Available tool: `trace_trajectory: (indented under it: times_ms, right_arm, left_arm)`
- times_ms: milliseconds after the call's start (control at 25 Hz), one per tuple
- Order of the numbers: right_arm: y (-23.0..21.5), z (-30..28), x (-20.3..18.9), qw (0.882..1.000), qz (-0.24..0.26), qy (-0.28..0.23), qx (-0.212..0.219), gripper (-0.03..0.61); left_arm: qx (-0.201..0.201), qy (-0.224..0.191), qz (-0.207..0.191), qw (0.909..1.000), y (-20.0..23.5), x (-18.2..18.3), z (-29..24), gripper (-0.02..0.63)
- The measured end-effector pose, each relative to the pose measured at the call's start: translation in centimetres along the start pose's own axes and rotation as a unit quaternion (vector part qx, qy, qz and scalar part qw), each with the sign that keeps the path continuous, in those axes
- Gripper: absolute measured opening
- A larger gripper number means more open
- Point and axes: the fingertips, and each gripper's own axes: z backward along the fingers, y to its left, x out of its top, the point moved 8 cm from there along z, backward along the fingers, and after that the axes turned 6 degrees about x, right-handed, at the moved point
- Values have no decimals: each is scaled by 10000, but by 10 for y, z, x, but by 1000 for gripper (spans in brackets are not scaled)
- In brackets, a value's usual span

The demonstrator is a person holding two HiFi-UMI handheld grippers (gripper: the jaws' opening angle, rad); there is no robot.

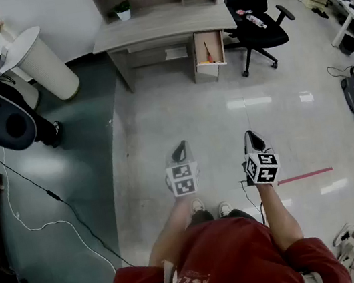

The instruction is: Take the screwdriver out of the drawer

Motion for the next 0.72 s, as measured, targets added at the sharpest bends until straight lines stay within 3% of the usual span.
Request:
trace_trajectory:
  times_ms: [720]
  right_arm:
    - [50, -37, 8, 9999, -26, -132, -108, 15]
  left_arm:
    - [-236, -129, 94, 9996, 53, 19, -4, -2]
